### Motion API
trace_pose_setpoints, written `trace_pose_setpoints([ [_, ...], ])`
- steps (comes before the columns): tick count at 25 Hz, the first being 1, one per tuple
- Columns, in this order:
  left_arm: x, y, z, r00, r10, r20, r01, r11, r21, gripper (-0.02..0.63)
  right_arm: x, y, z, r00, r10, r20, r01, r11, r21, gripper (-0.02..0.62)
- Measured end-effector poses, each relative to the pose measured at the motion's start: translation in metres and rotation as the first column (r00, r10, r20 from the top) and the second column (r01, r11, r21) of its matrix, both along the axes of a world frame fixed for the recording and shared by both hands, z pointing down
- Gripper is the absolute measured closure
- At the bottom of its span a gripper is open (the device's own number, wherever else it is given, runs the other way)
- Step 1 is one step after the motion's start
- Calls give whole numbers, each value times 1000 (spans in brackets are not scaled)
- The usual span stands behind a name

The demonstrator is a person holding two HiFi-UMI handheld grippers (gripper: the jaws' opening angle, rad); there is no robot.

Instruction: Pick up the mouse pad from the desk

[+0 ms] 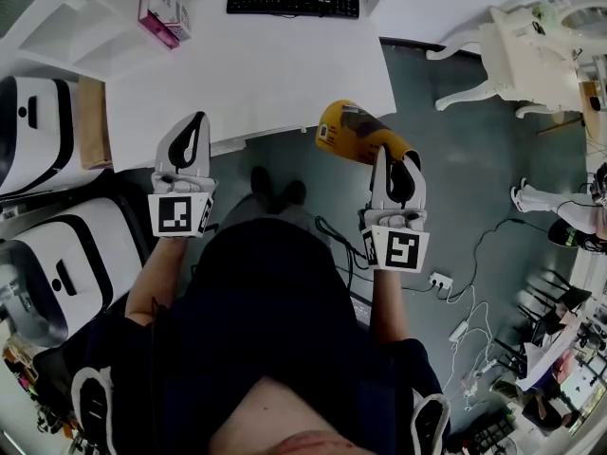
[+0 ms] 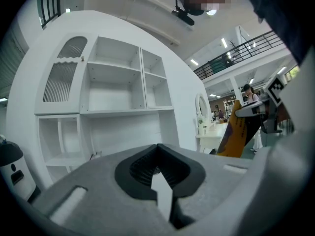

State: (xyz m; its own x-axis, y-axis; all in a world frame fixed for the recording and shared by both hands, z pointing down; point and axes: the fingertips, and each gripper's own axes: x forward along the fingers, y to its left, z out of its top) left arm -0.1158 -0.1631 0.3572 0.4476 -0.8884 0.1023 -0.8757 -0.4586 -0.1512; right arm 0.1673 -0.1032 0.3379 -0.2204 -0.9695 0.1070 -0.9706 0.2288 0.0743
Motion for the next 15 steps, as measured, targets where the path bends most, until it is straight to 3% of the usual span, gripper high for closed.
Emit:
trace_pose_setpoints([
  [15, 0, 2, 2, 1000, -1, -1, 1, 1000, -5, 606, -4, -5, 0, 999, -12, -39, 12, 1000, 3, 575],
])
